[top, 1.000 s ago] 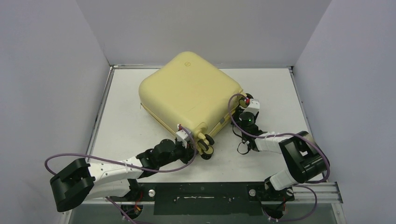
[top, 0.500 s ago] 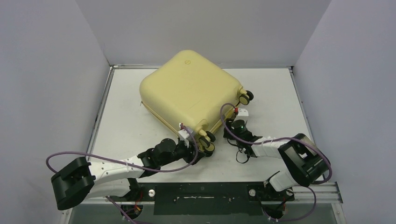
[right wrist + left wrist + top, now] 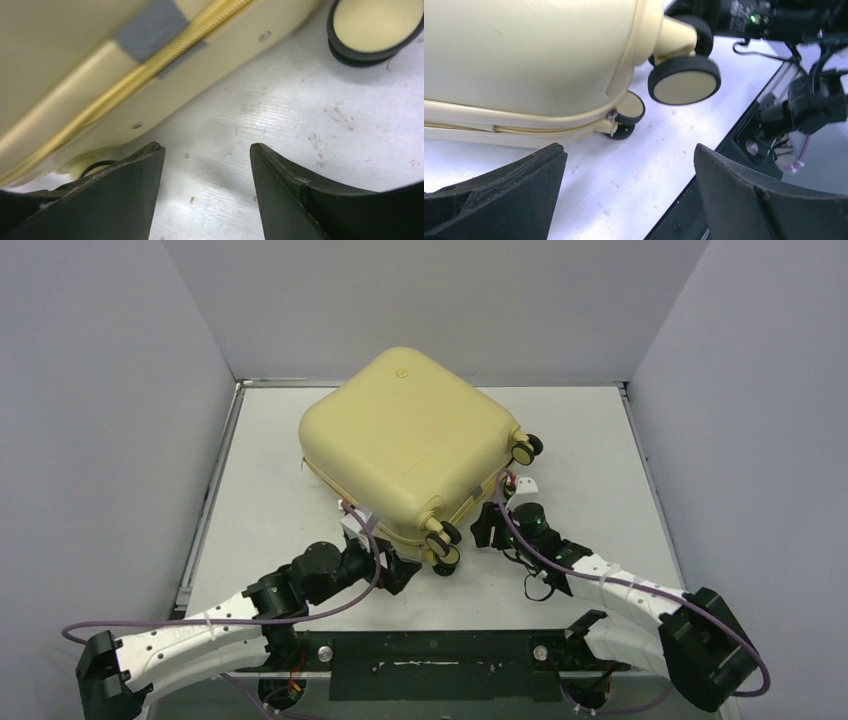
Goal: Pack the luggage
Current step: Zip the luggage at the center of the board.
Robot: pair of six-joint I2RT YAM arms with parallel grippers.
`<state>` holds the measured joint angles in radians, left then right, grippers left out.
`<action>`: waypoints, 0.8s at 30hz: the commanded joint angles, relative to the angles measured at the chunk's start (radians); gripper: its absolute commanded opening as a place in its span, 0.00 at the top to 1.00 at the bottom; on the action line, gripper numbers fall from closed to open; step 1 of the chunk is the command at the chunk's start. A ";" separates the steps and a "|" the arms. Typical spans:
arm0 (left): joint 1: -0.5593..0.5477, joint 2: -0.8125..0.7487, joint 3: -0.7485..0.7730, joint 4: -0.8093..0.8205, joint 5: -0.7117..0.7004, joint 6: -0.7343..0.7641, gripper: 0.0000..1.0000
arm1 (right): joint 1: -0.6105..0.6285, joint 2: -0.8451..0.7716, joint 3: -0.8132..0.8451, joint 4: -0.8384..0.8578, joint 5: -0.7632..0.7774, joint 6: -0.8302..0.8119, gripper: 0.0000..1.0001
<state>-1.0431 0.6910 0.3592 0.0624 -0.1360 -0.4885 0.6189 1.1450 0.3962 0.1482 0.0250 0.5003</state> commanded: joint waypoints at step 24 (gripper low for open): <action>0.014 -0.256 -0.252 0.263 -0.146 -0.062 0.05 | 0.153 -0.134 0.509 -0.497 -0.283 -0.143 0.16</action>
<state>-1.0325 0.4206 0.1543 0.1165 -0.2913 -0.5774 0.7574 0.9112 0.8089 -0.1509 -0.1856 0.4011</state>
